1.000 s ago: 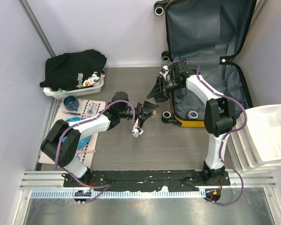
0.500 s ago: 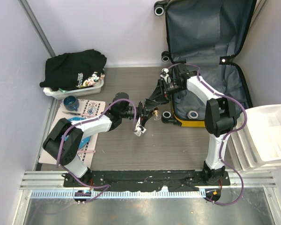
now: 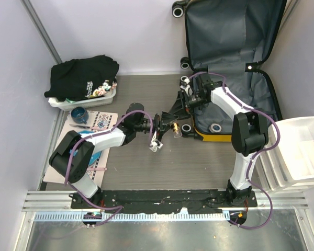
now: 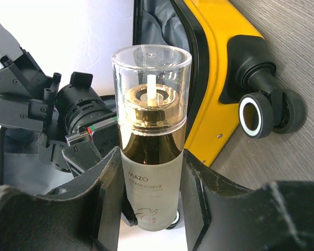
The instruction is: Open, take out, and arrange the luggage
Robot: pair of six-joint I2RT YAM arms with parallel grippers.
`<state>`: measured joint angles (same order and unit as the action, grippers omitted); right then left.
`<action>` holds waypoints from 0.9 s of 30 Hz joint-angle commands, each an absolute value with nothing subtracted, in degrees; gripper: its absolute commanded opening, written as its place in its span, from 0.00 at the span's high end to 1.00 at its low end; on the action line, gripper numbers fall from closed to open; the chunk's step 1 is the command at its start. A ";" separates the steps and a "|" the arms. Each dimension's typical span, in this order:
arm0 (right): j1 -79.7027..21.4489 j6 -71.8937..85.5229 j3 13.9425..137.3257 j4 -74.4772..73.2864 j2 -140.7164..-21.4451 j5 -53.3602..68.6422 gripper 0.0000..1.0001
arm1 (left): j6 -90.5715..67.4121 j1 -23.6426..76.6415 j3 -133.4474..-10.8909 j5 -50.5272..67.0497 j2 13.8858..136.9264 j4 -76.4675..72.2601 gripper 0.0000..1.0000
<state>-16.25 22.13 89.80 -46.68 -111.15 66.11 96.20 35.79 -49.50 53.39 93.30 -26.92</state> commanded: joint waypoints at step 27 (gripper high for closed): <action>-1.31 4.05 105.04 -31.99 -90.46 45.09 0.28 | -18.40 28.39 -77.43 45.00 94.83 -29.52 1.00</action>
<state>0.71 8.73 110.32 -37.89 -98.87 46.83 10.57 30.46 -74.04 44.45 92.29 -23.59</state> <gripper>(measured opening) 0.716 0.444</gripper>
